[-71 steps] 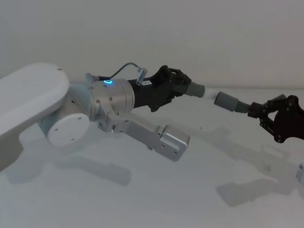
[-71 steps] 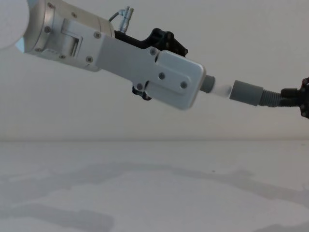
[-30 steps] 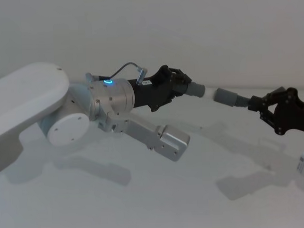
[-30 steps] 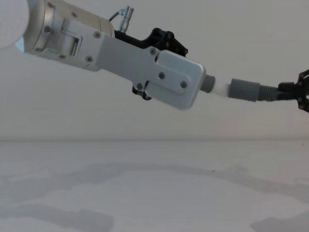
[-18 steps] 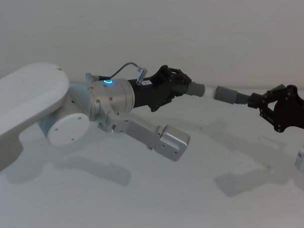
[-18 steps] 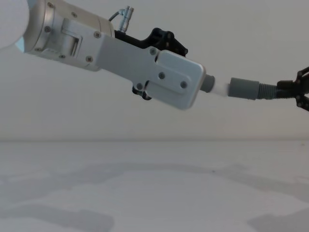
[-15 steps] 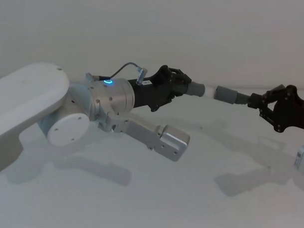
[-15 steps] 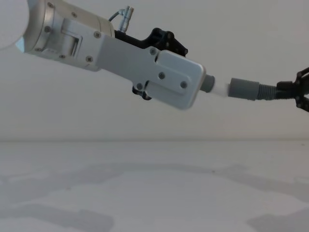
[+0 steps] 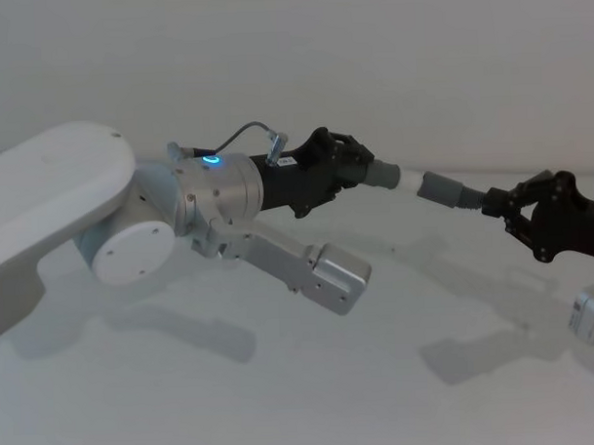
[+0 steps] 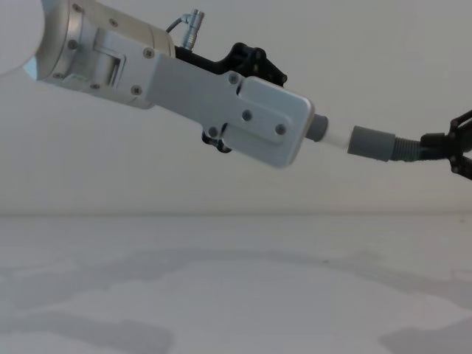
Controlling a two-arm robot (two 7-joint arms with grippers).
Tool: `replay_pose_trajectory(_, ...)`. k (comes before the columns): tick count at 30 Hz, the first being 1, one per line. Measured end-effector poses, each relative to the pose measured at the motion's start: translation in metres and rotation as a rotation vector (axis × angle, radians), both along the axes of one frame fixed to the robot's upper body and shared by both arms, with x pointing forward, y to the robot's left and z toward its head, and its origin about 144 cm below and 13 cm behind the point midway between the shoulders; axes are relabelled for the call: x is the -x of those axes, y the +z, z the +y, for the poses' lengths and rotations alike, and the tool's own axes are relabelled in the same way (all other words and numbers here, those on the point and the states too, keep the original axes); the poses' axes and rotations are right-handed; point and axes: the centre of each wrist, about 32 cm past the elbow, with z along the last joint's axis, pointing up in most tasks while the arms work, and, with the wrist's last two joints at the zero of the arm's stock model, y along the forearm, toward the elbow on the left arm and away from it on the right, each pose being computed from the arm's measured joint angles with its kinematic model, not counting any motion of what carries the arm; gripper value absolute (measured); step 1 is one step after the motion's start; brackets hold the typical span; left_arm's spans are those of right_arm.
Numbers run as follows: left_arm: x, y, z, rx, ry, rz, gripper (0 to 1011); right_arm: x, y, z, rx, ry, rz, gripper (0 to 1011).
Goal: Use both hands to pick up one end of the pipe from the table, align the ends, and insert them.
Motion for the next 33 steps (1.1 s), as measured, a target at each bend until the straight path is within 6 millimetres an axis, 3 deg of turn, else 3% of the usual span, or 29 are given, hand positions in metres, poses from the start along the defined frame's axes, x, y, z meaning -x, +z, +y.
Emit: replay_pose_trajectory(33, 0.0, 0.0, 0.0, 0.0, 0.0, 0.0, 345, -0.0002, -0.0013, 0.0041, -0.045, -0.001, -0.006, 58)
